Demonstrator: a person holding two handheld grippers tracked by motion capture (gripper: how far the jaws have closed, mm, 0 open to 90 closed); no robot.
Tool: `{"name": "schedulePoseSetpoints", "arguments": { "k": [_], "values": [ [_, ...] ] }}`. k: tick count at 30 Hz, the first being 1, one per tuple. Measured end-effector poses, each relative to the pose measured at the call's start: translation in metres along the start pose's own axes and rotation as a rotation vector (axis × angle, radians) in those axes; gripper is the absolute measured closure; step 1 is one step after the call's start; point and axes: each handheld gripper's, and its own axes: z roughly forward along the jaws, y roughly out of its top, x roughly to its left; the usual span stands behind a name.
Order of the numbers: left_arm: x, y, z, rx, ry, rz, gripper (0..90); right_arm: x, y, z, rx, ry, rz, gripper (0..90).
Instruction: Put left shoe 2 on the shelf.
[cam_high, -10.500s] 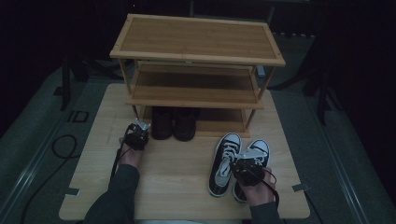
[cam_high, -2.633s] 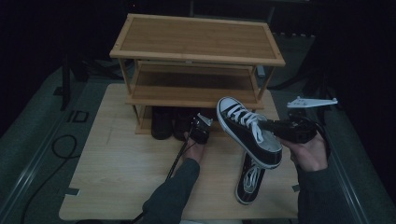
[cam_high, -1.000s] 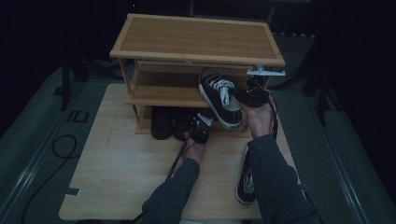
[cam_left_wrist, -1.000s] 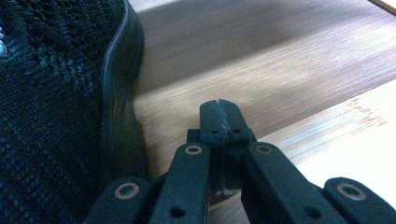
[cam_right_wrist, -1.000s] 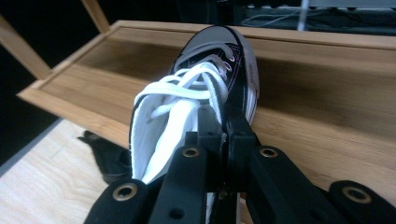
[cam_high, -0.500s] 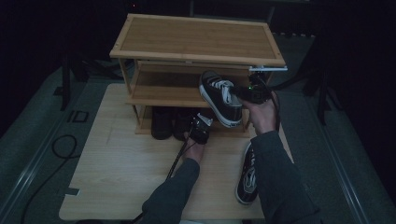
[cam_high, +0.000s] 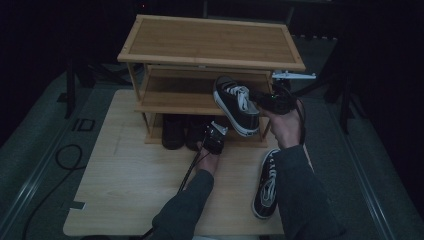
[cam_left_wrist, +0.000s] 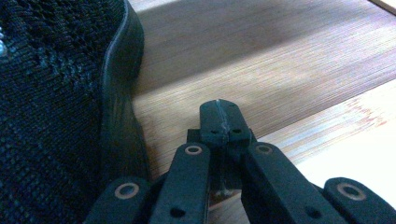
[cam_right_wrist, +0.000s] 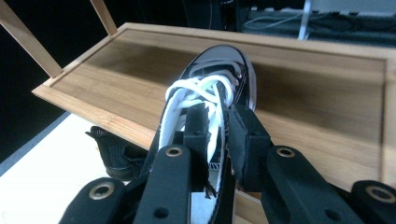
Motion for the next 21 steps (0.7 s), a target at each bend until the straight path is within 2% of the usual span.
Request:
{"name": "schedulePoseSetpoints", "arguments": {
  "k": [7, 9, 13, 16, 21],
  "values": [
    [0.0, 0.0, 0.0, 0.0, -0.002, -0.004, 90.0, 0.0, 0.001, -0.021, -0.053, 0.012, -0.007, 77.7],
    [0.0, 0.0, 0.0, 0.0, -0.001, 0.0, 90.0, -0.001, 0.001, -0.025, -0.06, -0.001, -0.014, 80.2],
    [0.0, 0.0, 0.0, 0.0, -0.002, -0.005, 90.0, -0.001, -0.004, -0.029, -0.03, -0.081, -0.066, 89.7],
    [0.0, 0.0, 0.0, 0.0, -0.002, -0.005, 90.0, 0.0, -0.009, -0.03, -0.015, -0.106, -0.09, 90.0],
    [0.0, 0.0, 0.0, 0.0, -0.002, -0.004, 90.0, -0.004, -0.015, -0.031, 0.005, -0.111, -0.09, 90.0]
  ]
}}
